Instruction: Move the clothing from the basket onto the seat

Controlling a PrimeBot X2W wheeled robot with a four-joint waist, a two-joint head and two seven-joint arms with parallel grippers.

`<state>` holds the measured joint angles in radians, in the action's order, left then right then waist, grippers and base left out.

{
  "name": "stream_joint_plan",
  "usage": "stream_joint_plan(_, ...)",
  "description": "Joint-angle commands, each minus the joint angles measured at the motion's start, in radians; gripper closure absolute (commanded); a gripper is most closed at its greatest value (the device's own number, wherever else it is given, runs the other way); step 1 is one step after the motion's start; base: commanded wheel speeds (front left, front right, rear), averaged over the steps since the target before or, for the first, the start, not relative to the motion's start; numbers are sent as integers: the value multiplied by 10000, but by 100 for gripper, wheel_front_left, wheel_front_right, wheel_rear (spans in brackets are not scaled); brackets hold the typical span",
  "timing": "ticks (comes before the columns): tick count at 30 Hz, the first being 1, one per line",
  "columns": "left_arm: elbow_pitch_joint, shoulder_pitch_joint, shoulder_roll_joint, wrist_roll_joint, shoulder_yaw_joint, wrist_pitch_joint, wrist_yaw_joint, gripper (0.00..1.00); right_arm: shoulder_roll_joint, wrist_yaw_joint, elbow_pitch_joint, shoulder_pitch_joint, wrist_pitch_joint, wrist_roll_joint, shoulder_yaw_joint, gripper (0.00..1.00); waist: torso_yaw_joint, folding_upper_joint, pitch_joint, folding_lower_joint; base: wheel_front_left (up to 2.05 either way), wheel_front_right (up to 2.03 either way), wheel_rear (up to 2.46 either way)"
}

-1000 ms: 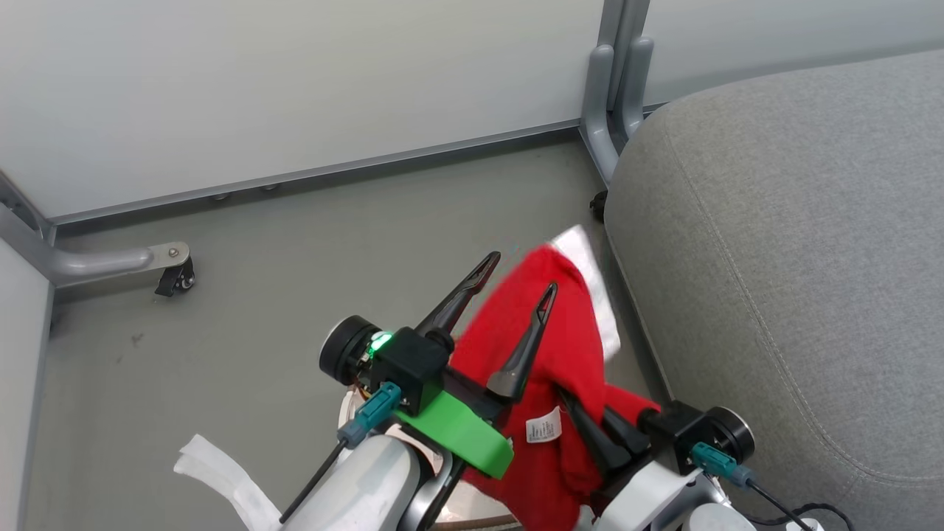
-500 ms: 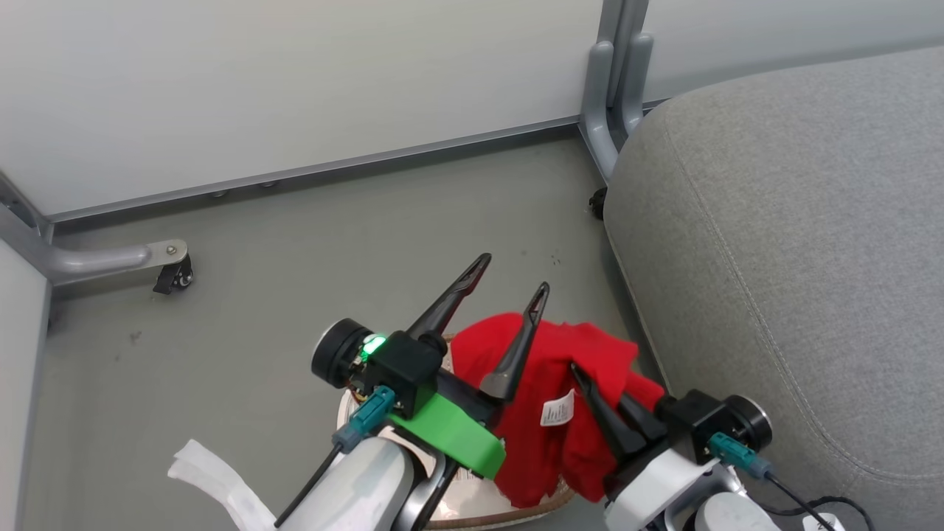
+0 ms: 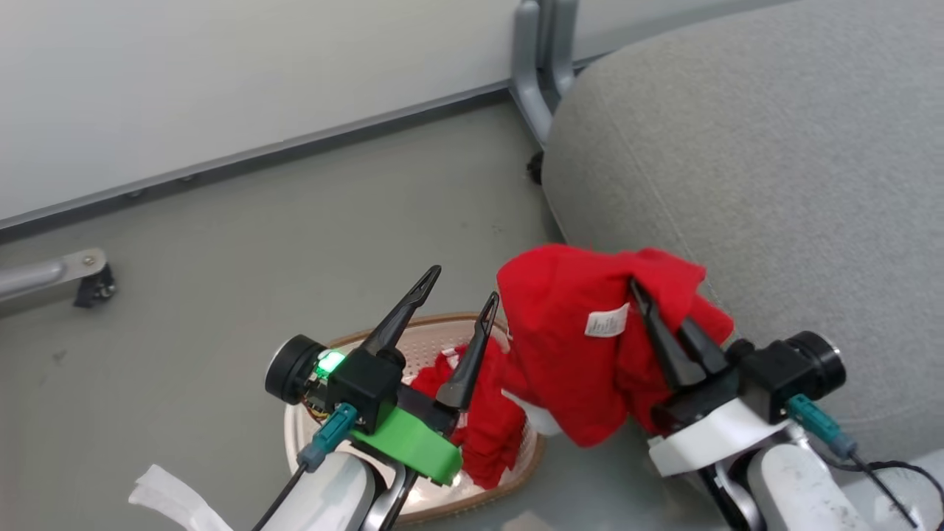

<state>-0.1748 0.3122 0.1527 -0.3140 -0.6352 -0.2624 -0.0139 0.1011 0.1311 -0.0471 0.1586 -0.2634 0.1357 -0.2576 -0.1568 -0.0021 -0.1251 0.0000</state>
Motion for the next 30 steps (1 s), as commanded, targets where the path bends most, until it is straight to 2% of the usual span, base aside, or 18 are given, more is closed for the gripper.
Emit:
stream_joint_plan(1,59,-158,69,64,98,-27,-41,0,-29,-7,228,21,-20,-67,180,100,-710,21,-528,0,0,0,0)
stream_joint_plan(6,140,-93,219,699,138,-19,-221,0,-114,-7,894,-254,-20,-249,699,100,-1370,21,-969,0,0,0,0)
stream_joint_plan(12,86,-185,85,692,559,-21,-515,0,-295,-7,1461,-623,-20,-333,1131,100,-2140,21,-1427,0,0,0,0)
stream_joint_plan(22,-110,44,347,1184,780,-22,-786,0,-506,-7,1508,-1047,-20,-104,1204,100,-3401,21,-1918,0,0,0,0)
stream_joint_plan(30,-241,225,519,1520,664,-23,-887,0,-509,-7,1674,-641,-20,322,1390,100,-3919,21,-2279,0,0,0,0)
